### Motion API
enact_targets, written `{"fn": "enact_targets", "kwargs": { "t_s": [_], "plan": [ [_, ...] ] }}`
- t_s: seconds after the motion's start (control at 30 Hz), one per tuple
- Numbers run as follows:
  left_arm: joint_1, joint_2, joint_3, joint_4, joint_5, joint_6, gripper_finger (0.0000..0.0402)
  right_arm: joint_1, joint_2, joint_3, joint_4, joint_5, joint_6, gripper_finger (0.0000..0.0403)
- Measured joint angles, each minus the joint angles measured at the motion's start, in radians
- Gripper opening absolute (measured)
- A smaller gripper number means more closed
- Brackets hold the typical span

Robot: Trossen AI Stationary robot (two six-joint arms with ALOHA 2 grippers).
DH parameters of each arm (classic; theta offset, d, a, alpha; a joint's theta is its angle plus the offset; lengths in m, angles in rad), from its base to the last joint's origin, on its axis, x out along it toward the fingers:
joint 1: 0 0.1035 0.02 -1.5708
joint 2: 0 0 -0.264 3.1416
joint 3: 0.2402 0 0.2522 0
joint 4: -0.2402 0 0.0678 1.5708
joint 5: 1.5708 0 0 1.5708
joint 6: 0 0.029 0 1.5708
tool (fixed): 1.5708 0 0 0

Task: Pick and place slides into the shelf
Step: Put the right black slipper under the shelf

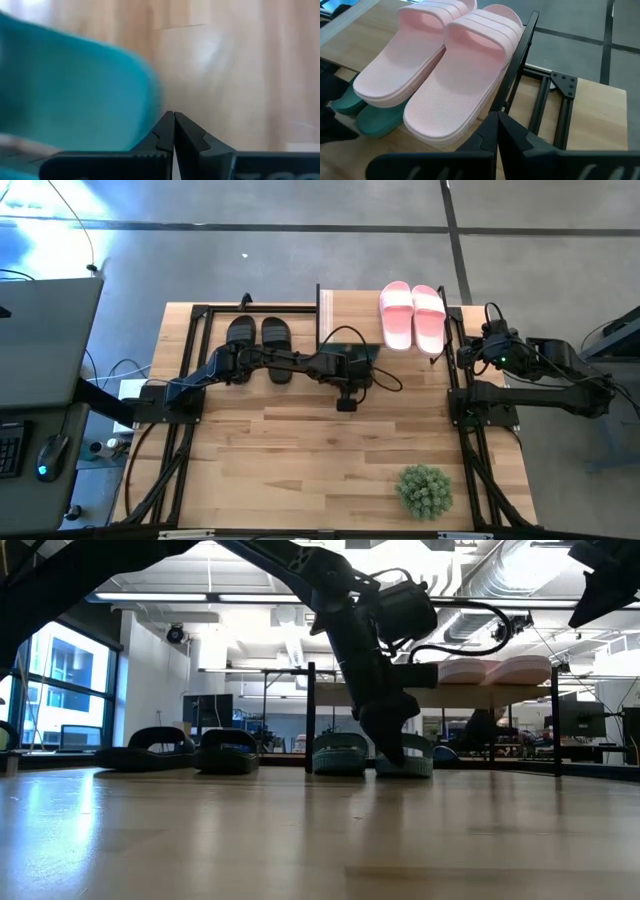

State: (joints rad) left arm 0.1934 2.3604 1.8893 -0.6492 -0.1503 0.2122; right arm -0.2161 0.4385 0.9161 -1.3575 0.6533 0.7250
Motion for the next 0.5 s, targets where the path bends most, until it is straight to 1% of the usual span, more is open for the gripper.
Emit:
{"fn": "enact_targets", "kwargs": {
  "t_s": [0.1,0.2,0.27,0.37,0.5],
  "plan": [
    [-0.013,0.000,0.000,-0.006,0.072,0.012,0.0000,0.000,0.000,0.000,0.000,0.000,0.000,0.0000],
    [-0.043,0.000,0.000,-0.006,0.086,0.019,0.0000,0.000,0.000,0.000,0.000,0.000,0.000,0.0000],
    [-0.068,0.000,0.008,-0.010,0.065,0.035,0.0000,0.000,0.000,0.000,0.000,0.000,0.000,0.0000],
    [-0.109,0.000,0.033,0.010,0.000,0.077,0.0000,0.000,0.000,0.000,0.000,0.000,-0.008,0.0000],
    [-0.135,0.000,0.080,0.159,-0.074,0.167,0.0001,0.000,0.000,0.000,0.000,0.006,-0.011,0.0000]
  ]
}}
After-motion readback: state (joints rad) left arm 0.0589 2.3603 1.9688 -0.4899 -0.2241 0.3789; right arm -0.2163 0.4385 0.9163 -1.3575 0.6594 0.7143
